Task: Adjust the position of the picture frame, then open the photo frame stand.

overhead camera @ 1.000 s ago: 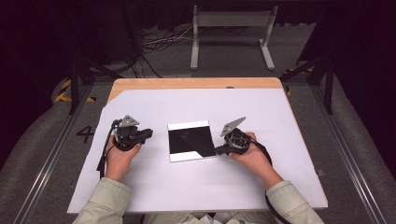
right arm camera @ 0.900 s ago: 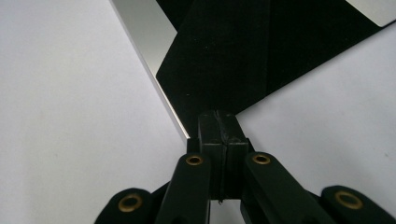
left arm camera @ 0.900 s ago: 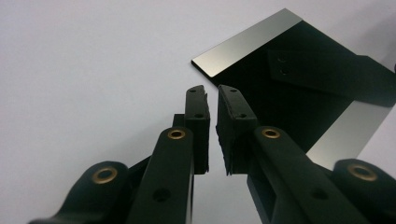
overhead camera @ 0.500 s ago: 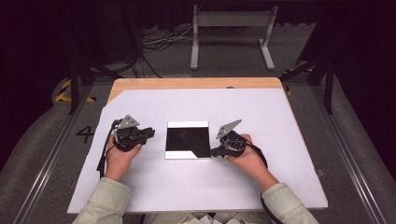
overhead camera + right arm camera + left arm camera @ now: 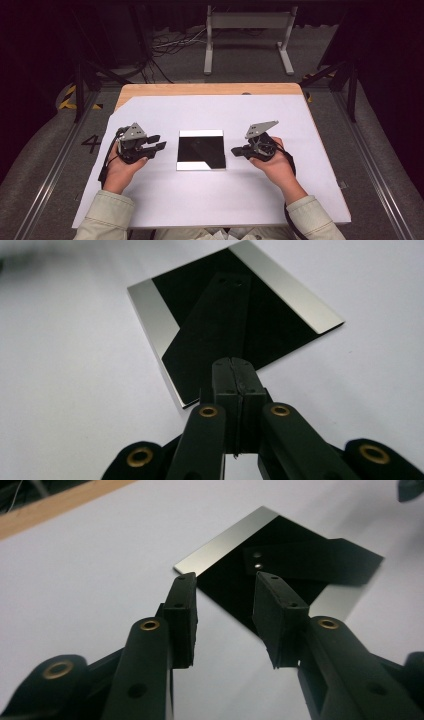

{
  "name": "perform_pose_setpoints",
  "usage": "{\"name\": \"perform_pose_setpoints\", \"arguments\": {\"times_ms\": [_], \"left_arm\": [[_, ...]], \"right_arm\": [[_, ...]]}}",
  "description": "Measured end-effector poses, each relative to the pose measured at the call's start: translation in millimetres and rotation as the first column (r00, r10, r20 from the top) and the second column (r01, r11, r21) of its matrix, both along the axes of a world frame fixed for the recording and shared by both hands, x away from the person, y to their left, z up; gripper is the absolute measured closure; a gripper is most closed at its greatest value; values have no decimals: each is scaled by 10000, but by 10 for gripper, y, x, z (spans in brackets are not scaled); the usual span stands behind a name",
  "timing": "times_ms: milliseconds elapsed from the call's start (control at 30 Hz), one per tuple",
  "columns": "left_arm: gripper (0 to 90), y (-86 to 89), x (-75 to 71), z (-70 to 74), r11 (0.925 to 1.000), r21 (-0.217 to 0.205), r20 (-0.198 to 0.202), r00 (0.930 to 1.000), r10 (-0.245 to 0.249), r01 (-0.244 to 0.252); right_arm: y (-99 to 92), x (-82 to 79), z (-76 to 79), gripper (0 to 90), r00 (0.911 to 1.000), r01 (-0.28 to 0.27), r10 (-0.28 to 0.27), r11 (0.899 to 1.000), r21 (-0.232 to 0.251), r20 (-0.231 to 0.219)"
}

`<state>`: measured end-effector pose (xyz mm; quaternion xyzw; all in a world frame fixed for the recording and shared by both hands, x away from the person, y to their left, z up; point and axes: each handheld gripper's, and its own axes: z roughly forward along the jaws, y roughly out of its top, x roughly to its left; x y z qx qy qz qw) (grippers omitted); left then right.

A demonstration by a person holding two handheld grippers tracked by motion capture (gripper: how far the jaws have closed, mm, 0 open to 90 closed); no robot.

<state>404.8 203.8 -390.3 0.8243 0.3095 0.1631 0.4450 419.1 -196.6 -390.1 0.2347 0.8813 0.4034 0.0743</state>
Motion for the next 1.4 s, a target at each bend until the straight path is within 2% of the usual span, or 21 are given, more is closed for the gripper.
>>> {"name": "perform_pose_setpoints", "arguments": {"times_ms": [100, 200, 467, 667, 833, 967, 1000, 1400], "left_arm": [[580, 14, -17, 43, 10000, -11, 173, 9998, -95, 95], [564, 34, -12, 51, 9996, -271, 100, 9999, -50, 53], [559, 67, 6, 54, 9986, -509, 51, 9999, -125, 127], [549, 72, 8, 56, 9987, -506, 16, 10000, -87, 88], [543, 74, 19, 48, 9989, -471, -42, 10000, 7, -9], [538, 76, 16, 45, 9990, -444, -61, 10000, 66, -69], [537, 77, 10, 44, 9989, -471, -110, 9999, 85, -90], [532, 138, -64, 30, 9991, -349, -84, 9996, 257, -260]], "right_arm": [[-76, -14, 69, 900, 9997, 187, -190, 9995, 257, 119], [-119, -28, 110, 900, 9995, 247, -255, 9989, 405, 189], [-149, -68, 150, 899, 9998, 189, -194, 9981, 582, 90], [-149, -89, 168, 806, 9966, 283, -211, 9955, 906, -794], [-112, -119, 164, 758, 9932, 358, -266, 9961, 801, -1135], [-69, -131, 162, 757, 9902, 311, -211, 9970, 706, -1382], [-29, -142, 157, 744, 9893, 247, -172, 9984, 502, -1446], [184, -163, 90, 691, 9904, -97, 55, 9995, -299, -1378]]}}
